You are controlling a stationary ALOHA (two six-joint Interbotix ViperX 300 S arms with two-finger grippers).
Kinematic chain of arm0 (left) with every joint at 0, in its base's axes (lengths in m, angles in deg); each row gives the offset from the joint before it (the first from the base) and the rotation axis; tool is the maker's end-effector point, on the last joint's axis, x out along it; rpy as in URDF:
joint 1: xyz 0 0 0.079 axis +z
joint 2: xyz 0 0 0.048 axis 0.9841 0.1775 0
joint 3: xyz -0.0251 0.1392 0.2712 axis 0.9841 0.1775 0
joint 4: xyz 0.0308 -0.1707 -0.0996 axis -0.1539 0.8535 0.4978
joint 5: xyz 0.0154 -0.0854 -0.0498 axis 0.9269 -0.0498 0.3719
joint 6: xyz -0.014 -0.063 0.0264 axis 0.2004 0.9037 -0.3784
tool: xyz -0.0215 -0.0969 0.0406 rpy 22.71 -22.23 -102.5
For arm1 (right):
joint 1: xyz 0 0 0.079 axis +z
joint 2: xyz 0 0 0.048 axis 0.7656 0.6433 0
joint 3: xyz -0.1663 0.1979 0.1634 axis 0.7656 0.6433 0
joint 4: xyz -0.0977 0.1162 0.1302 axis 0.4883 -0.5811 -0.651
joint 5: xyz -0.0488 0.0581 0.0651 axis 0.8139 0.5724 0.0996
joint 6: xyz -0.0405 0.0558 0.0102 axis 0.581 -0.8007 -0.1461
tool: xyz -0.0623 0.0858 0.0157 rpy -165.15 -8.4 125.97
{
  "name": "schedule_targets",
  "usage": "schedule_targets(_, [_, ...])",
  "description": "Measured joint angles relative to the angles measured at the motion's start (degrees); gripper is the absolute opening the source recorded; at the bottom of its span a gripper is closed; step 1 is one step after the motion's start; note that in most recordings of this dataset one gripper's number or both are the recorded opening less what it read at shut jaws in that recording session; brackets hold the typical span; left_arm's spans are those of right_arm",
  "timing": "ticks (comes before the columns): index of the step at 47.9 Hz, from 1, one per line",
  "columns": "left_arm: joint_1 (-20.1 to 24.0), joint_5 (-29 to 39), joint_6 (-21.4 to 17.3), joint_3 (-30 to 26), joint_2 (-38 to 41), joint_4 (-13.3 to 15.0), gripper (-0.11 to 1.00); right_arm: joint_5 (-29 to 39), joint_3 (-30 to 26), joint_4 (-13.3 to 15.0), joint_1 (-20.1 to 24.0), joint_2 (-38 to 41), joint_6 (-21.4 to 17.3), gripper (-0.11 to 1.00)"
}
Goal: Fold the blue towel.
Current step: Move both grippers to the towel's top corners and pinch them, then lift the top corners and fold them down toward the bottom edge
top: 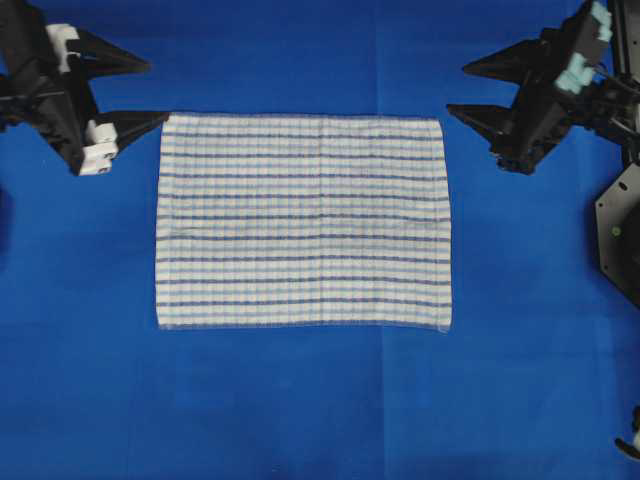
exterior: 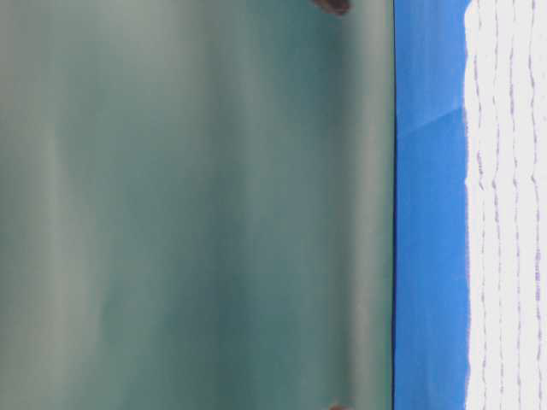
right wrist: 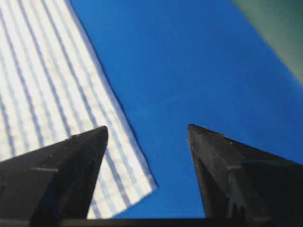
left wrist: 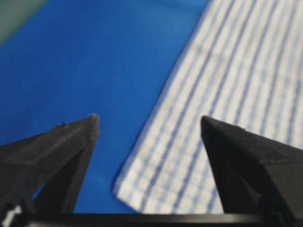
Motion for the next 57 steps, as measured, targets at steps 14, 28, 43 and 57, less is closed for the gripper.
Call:
schedule_targets(14, [1.05,-7.38,0.35,0.00,14.41,0.18,0.79,-6.77,0.00,-2.46,-0.26,10.90,0.00,0.71])
schedule_targets(28, [1.58,-11.25,0.62,0.00,22.68,0.35,0.76,-11.16,0.00,-4.31,-0.26,19.42,0.00,0.70])
schedule_targets(43, [1.67,-12.04,0.79,0.00,25.84,0.88,0.36,-13.71,-0.70,-5.19,1.41,25.40,0.00,0.56])
schedule_targets(57, [1.23,-12.04,1.49,0.00,25.93,0.88,0.05,-13.89,-1.14,-5.19,2.20,26.19,-0.26,0.08])
